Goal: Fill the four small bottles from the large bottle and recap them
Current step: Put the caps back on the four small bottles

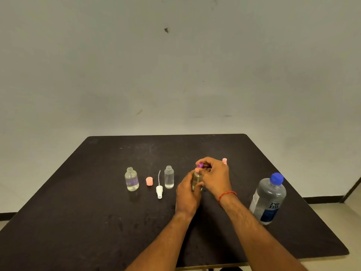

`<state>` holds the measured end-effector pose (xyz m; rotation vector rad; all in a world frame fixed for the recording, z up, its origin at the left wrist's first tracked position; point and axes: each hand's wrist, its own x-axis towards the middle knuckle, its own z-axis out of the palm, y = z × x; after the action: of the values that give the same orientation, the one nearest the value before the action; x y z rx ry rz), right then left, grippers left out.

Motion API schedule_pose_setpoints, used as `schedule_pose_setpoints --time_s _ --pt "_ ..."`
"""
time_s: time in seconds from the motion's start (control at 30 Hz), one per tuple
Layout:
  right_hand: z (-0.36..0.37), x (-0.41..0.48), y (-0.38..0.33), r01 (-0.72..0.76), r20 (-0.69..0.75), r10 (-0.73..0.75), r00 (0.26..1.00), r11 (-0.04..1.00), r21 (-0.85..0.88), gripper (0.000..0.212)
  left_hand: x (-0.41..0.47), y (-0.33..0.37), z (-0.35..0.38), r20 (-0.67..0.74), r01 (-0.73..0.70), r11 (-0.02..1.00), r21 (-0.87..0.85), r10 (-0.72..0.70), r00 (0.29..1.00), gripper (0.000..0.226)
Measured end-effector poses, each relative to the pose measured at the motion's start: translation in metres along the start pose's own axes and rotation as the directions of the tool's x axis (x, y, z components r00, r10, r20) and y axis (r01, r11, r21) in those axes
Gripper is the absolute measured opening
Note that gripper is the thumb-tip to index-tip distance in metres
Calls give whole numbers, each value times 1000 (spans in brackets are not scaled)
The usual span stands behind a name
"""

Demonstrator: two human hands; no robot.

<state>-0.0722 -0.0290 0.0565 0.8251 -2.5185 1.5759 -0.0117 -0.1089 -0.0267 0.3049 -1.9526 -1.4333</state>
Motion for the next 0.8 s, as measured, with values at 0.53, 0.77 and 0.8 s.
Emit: schedule_pose_setpoints --time_s 0.53,0.77,0.8 --pt "-4 3 -7 -96 96 80 992 982 165 22 2 -3 0 -34 38 999 37 -36 999 29" --pt "-19 3 -5 -79 185 48 982 984 162 22 3 -6 2 -40 -1 998 63 3 999 24" --pt "-17 2 -5 -90 165 63 984 983 160 22 3 -6 2 -39 2 998 60 1 999 24"
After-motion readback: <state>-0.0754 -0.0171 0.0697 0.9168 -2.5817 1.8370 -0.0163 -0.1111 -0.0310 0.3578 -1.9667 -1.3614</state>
